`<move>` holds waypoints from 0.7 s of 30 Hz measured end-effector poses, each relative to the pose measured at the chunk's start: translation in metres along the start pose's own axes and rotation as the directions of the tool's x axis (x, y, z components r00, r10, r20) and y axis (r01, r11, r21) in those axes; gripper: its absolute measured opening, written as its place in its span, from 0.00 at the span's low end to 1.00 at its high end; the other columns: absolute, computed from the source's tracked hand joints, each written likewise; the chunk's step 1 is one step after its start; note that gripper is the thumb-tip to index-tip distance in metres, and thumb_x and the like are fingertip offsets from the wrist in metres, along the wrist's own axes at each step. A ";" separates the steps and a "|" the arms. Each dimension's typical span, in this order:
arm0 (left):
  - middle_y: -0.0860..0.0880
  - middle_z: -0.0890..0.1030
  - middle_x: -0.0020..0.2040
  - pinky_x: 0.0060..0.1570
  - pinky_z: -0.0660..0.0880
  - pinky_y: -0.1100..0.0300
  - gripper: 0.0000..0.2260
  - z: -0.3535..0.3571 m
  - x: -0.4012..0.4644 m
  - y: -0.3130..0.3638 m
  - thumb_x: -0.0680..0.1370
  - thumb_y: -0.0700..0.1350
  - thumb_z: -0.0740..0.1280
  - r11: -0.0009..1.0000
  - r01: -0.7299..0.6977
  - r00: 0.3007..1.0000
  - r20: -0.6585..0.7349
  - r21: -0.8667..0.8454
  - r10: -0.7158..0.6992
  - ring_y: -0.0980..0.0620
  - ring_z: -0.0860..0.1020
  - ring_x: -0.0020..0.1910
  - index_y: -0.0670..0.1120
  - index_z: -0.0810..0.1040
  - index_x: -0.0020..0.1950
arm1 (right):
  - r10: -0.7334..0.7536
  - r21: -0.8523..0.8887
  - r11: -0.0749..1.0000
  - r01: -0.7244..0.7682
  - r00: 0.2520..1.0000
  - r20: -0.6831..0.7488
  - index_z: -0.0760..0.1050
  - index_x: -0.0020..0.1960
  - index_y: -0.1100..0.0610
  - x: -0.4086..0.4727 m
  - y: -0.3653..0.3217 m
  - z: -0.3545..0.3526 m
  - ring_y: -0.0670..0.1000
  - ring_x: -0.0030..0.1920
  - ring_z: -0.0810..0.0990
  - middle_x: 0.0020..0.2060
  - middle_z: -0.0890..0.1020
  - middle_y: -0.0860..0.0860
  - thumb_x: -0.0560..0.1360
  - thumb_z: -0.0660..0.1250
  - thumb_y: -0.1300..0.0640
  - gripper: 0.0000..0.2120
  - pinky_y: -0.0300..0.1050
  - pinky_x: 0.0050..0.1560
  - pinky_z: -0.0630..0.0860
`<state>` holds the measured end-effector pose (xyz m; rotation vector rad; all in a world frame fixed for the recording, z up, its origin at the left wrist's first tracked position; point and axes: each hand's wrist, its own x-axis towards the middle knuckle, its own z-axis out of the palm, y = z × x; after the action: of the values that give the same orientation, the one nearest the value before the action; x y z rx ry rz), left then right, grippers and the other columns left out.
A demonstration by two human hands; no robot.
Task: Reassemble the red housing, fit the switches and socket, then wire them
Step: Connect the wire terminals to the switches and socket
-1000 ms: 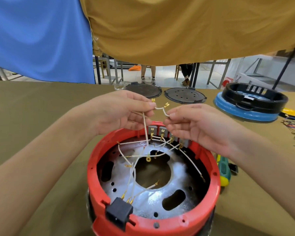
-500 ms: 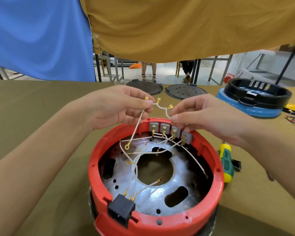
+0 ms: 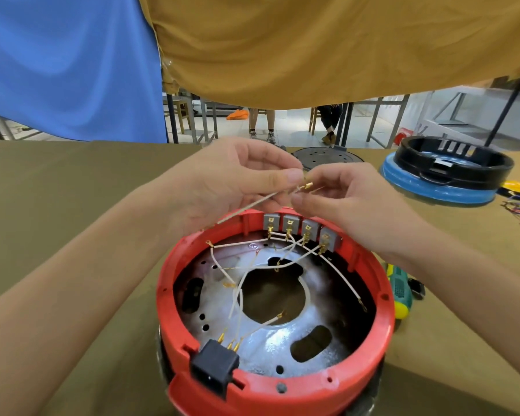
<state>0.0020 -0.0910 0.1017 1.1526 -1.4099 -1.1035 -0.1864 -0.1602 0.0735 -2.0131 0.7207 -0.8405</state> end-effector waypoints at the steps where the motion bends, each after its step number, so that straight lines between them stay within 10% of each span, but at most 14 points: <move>1: 0.46 0.85 0.38 0.37 0.79 0.65 0.12 0.002 0.000 -0.001 0.67 0.44 0.76 1.000 0.001 1.000 0.020 0.002 -0.001 0.53 0.83 0.35 0.44 0.85 0.48 | 0.021 0.048 0.999 -0.021 1.000 0.019 0.84 0.50 0.55 -0.001 0.001 0.001 0.51 0.45 0.86 0.43 0.87 0.51 0.74 0.74 0.59 0.05 0.48 0.53 0.82; 8: 0.49 0.84 0.38 0.35 0.79 0.65 0.12 0.009 -0.001 -0.007 0.68 0.41 0.79 0.964 -0.018 0.995 -0.085 0.267 0.042 0.53 0.84 0.34 0.43 0.82 0.48 | 0.150 0.457 0.855 -0.246 0.960 0.236 0.81 0.51 0.66 -0.001 -0.001 0.001 0.55 0.47 0.87 0.44 0.86 0.61 0.68 0.73 0.67 0.12 0.40 0.47 0.82; 16: 0.56 0.82 0.36 0.36 0.76 0.61 0.13 0.009 0.001 -0.016 0.69 0.62 0.74 0.745 0.091 0.961 -0.255 0.661 0.109 0.64 0.77 0.29 0.54 0.80 0.44 | 0.179 0.633 0.618 -0.465 0.868 0.463 0.78 0.59 0.73 0.003 -0.005 -0.016 0.57 0.56 0.84 0.57 0.81 0.66 0.67 0.66 0.70 0.20 0.41 0.52 0.81; 21: 0.54 0.83 0.32 0.29 0.75 0.66 0.16 0.004 -0.002 -0.009 0.70 0.59 0.75 0.845 0.236 0.962 -0.236 0.479 -0.135 0.61 0.78 0.29 0.49 0.81 0.47 | 0.271 0.535 0.710 -0.459 0.879 0.393 0.77 0.61 0.68 0.005 -0.007 -0.019 0.53 0.51 0.86 0.53 0.84 0.64 0.68 0.68 0.72 0.21 0.38 0.50 0.81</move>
<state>-0.0010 -0.0896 0.0921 1.7564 -1.4975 -0.7332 -0.1967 -0.1691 0.0888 -1.2892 0.5560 -0.4394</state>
